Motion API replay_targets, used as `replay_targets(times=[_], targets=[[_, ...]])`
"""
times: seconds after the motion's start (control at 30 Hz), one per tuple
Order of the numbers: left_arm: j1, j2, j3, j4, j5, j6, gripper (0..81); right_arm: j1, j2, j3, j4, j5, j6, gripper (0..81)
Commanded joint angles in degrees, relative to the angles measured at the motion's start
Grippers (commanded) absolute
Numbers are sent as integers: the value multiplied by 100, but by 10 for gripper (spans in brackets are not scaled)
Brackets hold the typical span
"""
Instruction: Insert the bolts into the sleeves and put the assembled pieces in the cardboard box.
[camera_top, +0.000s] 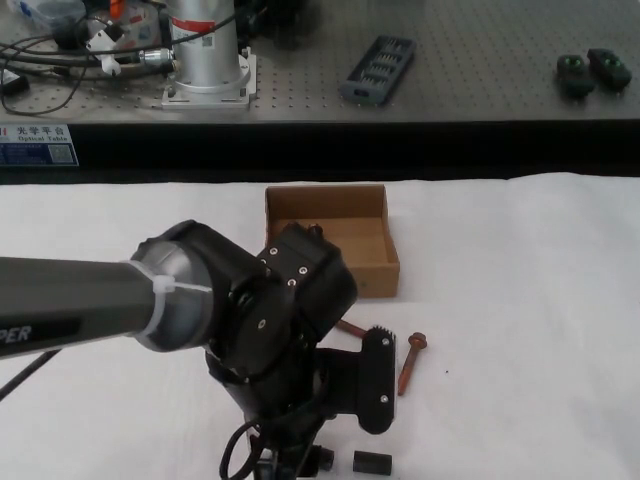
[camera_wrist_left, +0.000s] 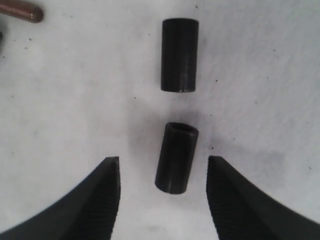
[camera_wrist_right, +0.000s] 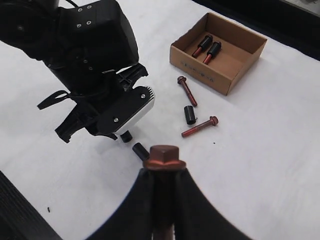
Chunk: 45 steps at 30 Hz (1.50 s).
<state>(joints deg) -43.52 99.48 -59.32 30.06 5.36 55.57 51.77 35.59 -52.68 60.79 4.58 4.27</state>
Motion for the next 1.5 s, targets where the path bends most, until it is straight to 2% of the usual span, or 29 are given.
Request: replay_targets(times=[0.0, 0.23, 0.5, 0.57, 0.63, 0.7, 0.73, 0.83, 0.93, 1.1, 1.2, 1.33, 1.47], targets=[[-51, 11, -62, 16, 154, 95, 390, -35, -43, -7, -47, -2, 1, 33], [-158, 358, -62, -12, 222, 120, 308, -35, -43, -7, -47, -2, 1, 33], [-184, 581, -62, -12, 129, 69, 291, -35, -43, -7, -47, -2, 1, 33], [-184, 581, -62, -12, 129, 56, 234, -35, -43, -7, -63, -2, 1, 33], [-184, 581, -62, -12, 1, -10, 148, -35, -43, -7, -72, -2, 1, 33], [-184, 581, -62, -12, -274, -222, 29, -35, -43, -7, -72, -2, 1, 33], [-184, 581, -62, -28, -444, -323, 4, -35, -43, -7, -98, -2, 1, 33], [-184, 498, -73, -51, -536, -888, 3, -35, -113, -7, -370, -2, 1, 33], [-184, 264, -74, -266, -378, -1897, 3, -35, -330, -7, -1012, 134, -38, 33], [-184, -330, -62, -1217, 381, -3681, 3, -35, -623, -7, -1729, 303, -322, 33], [-184, -706, -62, -1734, 829, -4513, 3, -35, -661, -7, -1735, 88, -427, 33], [-184, -1235, -50, -1989, 1192, -4881, 6, -35, -644, -7, -1806, -47, -660, 33], [-184, -1716, 115, -2162, 1210, -5068, 6, -35, -644, 4, -2202, -47, -878, 33]])
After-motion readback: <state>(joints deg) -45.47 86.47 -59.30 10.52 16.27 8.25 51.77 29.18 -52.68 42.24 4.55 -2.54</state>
